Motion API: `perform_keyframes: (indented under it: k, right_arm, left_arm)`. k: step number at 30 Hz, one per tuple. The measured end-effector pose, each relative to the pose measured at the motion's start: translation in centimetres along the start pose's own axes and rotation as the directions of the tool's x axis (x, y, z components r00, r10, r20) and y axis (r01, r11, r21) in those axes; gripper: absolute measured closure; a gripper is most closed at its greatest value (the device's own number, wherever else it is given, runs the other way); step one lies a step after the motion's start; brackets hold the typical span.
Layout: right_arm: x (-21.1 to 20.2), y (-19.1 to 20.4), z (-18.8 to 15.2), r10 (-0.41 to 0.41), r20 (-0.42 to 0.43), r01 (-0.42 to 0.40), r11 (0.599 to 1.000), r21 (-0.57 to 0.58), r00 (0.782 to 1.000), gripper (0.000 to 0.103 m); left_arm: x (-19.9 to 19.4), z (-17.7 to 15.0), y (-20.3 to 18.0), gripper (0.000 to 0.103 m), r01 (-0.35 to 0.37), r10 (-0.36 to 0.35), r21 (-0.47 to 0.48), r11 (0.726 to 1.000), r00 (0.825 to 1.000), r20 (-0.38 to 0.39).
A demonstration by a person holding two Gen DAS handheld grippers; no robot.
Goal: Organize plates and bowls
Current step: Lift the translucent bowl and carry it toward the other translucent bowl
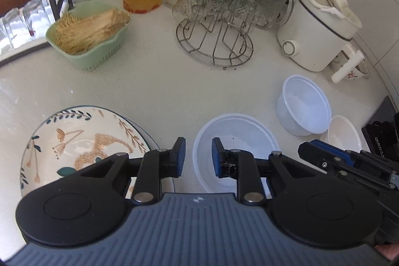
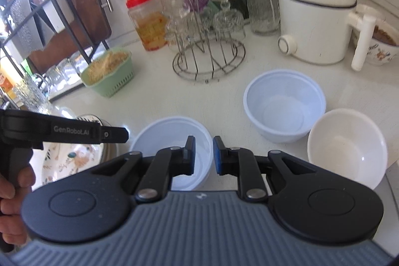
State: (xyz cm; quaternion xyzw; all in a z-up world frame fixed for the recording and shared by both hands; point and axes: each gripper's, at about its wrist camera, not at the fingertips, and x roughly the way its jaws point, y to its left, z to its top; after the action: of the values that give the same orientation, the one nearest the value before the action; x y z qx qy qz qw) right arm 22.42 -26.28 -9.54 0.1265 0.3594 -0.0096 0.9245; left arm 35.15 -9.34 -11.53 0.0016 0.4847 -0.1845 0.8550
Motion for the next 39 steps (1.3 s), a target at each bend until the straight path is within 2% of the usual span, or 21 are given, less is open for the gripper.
perform_keyframes:
  k: [7,12,17,21,29,39]
  right_arm:
    - [-3.7,1.3,1.1,-0.007,0.080,0.008,1.000,-0.006,0.997,0.084]
    - [-6.0,2.2,1.7,-0.016,0.127,0.015,1.000,0.005,0.992,0.084]
    - [-7.9,2.9,1.7,-0.036,0.161,0.032,0.999,0.025,0.986,0.084]
    - [-9.3,3.2,1.6,-0.041,0.184,0.034,0.999,0.041,0.982,0.084]
    - [-11.1,2.6,1.2,-0.048,0.207,0.038,0.998,0.051,0.977,0.084]
    - [-11.9,-0.7,0.9,-0.043,0.197,0.030,0.997,0.069,0.980,0.084]
  left_arm:
    - [-4.6,0.6,-0.1,0.077,0.032,-0.032,0.009,0.999,0.998,0.059]
    - [-7.5,0.5,-1.0,0.077,0.031,-0.038,0.064,0.997,0.994,0.103]
    - [-10.6,0.0,-1.9,0.077,0.022,-0.041,0.112,0.993,0.984,0.171]
    - [-12.3,-0.4,-2.3,0.077,0.043,-0.065,0.117,0.992,0.980,0.190]
    - [-13.6,-0.8,-2.9,0.077,0.066,-0.084,0.096,0.993,0.976,0.200]
    - [-12.4,-1.3,-6.3,0.077,0.069,-0.085,0.095,0.993,0.981,0.176]
